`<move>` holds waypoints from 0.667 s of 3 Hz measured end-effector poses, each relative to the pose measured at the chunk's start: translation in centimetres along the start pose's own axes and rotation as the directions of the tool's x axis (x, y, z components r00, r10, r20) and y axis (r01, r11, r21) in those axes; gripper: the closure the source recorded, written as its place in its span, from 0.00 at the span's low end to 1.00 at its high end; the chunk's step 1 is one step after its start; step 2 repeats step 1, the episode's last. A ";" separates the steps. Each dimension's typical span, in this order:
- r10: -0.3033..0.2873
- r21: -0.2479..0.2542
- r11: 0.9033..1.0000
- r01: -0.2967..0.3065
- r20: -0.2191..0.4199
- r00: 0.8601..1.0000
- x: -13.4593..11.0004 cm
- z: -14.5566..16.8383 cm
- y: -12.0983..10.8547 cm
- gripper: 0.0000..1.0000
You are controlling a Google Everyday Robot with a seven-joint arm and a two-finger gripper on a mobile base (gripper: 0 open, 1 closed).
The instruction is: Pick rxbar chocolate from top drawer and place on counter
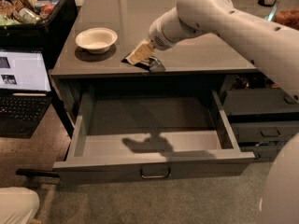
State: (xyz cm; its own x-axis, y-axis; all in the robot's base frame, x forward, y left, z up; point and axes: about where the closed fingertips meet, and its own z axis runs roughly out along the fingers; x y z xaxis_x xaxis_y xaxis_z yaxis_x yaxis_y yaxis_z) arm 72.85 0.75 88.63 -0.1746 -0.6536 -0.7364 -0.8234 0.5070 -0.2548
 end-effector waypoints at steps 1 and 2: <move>0.000 0.000 1.000 0.000 0.000 1.000 0.0 0.0 0.0 0.00; 0.000 0.000 1.000 0.000 0.000 1.000 0.0 0.0 0.0 0.00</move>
Offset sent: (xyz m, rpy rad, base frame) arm 0.0000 0.0000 0.0000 0.0000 0.0000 0.0000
